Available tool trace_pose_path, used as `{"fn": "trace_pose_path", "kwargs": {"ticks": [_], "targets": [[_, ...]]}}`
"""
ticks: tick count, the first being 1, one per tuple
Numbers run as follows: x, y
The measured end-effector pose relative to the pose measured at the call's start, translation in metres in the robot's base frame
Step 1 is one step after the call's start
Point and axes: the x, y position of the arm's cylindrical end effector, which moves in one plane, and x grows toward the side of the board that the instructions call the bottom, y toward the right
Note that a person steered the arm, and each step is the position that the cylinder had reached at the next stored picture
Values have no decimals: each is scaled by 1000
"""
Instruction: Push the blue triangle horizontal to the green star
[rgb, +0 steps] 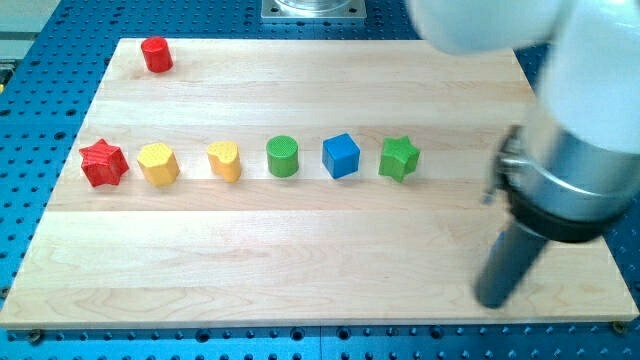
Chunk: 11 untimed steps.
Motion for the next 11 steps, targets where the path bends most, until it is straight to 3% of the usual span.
{"fn": "trace_pose_path", "kwargs": {"ticks": [1,2,4,8,9,11], "targets": [[-25,26],[-68,1],[-29,-27],[-146,-51],[-154,-55],[-107,-25]]}}
